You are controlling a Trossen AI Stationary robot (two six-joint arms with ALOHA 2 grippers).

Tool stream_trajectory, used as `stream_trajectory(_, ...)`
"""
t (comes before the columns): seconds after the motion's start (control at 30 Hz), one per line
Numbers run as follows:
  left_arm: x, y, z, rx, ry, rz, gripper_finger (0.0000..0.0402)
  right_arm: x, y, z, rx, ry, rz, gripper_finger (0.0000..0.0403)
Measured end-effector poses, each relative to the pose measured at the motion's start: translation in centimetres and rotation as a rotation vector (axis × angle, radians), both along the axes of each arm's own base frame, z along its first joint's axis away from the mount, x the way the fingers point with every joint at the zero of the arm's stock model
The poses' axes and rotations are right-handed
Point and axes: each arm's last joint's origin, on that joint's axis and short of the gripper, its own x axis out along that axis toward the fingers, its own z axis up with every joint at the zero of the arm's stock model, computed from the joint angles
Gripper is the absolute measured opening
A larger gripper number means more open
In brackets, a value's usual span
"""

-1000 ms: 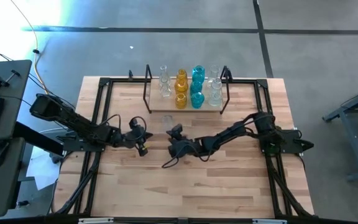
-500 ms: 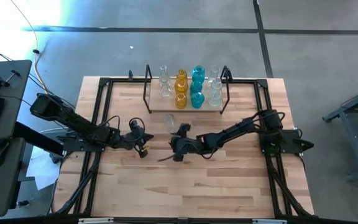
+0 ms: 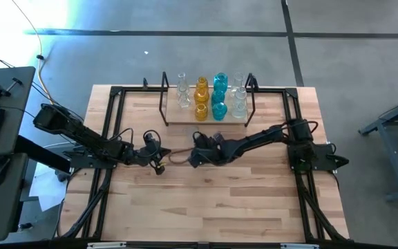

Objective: Sort vases onto shelf
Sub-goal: Put the transparent vase on the shelf aligned with other transparent vase

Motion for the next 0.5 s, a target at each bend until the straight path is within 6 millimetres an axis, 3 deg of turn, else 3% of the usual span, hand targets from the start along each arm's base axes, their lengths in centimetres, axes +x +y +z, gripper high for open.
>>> stream_trajectory(0.2,0.0,0.0,0.0,0.004,0.002,-0.002,0.0000,0.0,-2.3,-0.1,0.048,0.009,-0.052,0.0197)
stream_trajectory(0.5,0.0,0.0,0.0,0.013,0.001,0.004,0.0000,0.2,-4.0,-0.6,0.149,0.014,-0.080,0.0198)
